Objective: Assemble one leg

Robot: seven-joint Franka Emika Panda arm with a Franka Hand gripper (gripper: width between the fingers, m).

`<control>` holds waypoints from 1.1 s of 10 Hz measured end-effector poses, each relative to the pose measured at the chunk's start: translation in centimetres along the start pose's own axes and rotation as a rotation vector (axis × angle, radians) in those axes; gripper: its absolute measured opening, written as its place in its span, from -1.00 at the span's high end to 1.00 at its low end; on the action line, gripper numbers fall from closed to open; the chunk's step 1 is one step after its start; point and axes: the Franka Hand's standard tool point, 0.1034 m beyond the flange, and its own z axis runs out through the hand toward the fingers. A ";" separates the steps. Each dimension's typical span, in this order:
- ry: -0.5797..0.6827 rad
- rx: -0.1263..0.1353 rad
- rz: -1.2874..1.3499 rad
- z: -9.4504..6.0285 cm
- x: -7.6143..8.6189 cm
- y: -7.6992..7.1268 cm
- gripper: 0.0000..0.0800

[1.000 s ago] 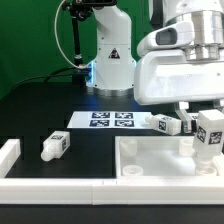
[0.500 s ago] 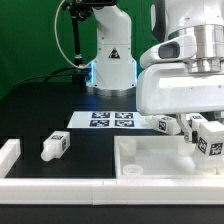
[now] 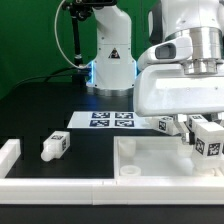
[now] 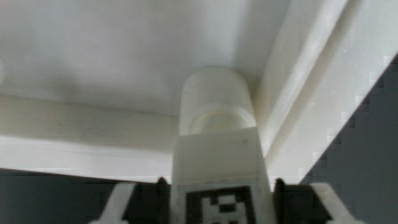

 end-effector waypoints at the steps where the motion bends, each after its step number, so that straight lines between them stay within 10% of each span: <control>1: -0.001 0.000 0.000 0.1 -0.1 0.0 0.30; 2: -0.001 0.000 0.000 0.1 -0.1 0.0 0.30; 4: 0.001 0.000 0.001 0.0 0.1 0.1 -0.52; 11: -0.277 0.057 0.099 -0.4 1.9 -0.3 -0.62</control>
Offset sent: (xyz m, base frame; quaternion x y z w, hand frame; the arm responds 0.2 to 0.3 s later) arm 0.0000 0.0000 0.0000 0.0000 0.0000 0.0000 1.0000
